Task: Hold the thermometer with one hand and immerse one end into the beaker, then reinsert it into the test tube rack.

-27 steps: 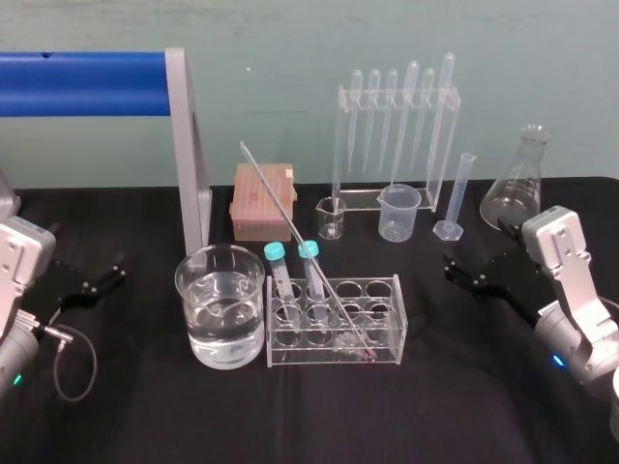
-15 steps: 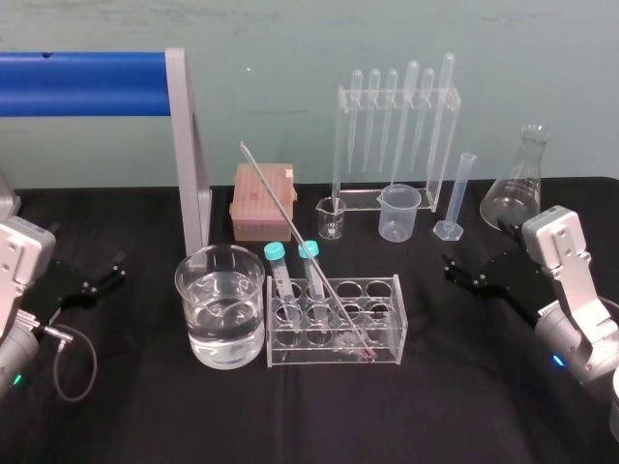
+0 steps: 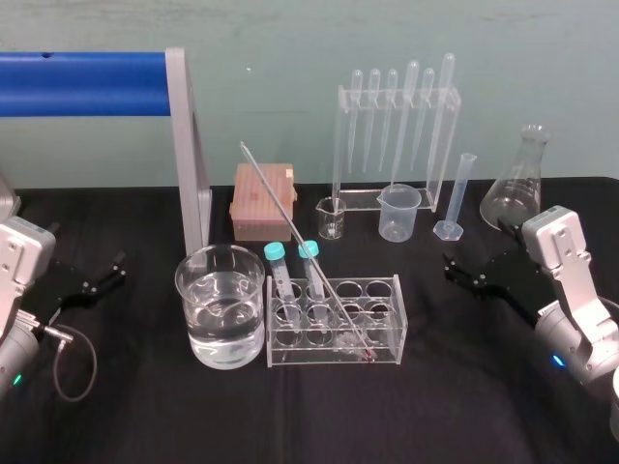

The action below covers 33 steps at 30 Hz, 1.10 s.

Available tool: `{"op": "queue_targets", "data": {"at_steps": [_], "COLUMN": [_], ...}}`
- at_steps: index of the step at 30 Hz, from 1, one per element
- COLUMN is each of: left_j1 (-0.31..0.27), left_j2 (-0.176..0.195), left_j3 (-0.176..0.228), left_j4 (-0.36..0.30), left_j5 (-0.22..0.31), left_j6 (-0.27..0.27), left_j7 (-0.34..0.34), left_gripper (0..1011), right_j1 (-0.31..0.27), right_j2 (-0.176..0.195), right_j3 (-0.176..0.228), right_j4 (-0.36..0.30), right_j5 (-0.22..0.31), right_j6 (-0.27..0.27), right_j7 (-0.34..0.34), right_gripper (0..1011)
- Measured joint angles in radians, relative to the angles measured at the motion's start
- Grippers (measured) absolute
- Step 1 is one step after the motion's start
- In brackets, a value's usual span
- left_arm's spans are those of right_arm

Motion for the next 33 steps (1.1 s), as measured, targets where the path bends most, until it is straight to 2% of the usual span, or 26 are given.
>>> {"op": "queue_targets", "data": {"at_steps": [26, 28, 30, 33], "left_j1": [0.000, 0.000, 0.000, 0.000], "left_j2": [0.000, 0.000, 0.000, 0.000], "left_j3": [0.000, 0.000, 0.000, 0.000], "left_j4": [0.000, 0.000, 0.000, 0.000], "left_j5": [0.000, 0.000, 0.000, 0.000], "left_j6": [0.000, 0.000, 0.000, 0.000], "left_j7": [0.000, 0.000, 0.000, 0.000], "left_gripper": [1008, 1008, 1008, 1008], "right_j1": [0.000, -0.005, -0.012, -0.024], "right_j2": [0.000, 0.006, 0.017, 0.035], "right_j3": [0.000, 0.009, 0.022, 0.050], "right_j4": [0.000, -0.011, -0.035, -0.078], "right_j5": [0.000, 0.005, 0.029, 0.104], "right_j6": [0.000, 0.005, 0.020, 0.052], "right_j7": [0.000, 0.016, 0.052, 0.131], "right_gripper": [1003, 1003, 1003, 1003]}}
